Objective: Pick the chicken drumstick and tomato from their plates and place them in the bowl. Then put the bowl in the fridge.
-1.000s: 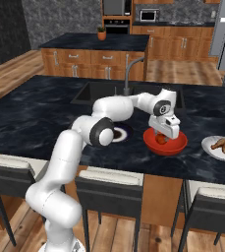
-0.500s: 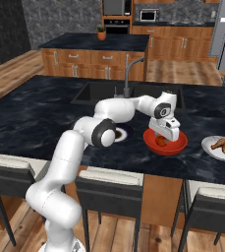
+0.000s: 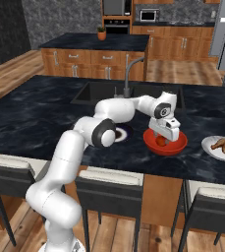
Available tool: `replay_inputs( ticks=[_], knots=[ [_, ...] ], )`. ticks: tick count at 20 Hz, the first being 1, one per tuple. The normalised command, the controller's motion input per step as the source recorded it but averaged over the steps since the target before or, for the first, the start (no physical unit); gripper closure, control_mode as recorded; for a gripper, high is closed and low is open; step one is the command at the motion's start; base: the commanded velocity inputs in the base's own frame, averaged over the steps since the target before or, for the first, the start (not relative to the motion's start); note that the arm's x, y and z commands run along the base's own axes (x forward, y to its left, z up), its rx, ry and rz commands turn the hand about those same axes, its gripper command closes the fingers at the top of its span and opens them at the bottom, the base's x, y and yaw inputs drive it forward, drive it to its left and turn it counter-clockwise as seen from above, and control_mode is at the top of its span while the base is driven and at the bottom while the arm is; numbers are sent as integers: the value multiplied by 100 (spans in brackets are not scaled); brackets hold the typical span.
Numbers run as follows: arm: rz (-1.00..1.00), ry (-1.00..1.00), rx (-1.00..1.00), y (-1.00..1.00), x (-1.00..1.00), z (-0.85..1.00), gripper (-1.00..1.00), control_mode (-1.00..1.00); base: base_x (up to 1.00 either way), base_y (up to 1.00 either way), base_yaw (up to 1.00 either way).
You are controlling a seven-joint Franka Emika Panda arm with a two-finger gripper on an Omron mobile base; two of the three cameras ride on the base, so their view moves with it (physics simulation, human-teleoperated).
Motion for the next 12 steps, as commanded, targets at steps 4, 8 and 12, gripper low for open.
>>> replay_inputs(
  ticks=[4,8,12],
  knots=[
    [0,1,0,0,0,0,-100,-100,0,0,0],
    [0,0,3,-2,-6,3,-100,-100,0,0,0],
    [0,0,5,-1,-19,32,-100,-100,0,0,0]
  ],
)
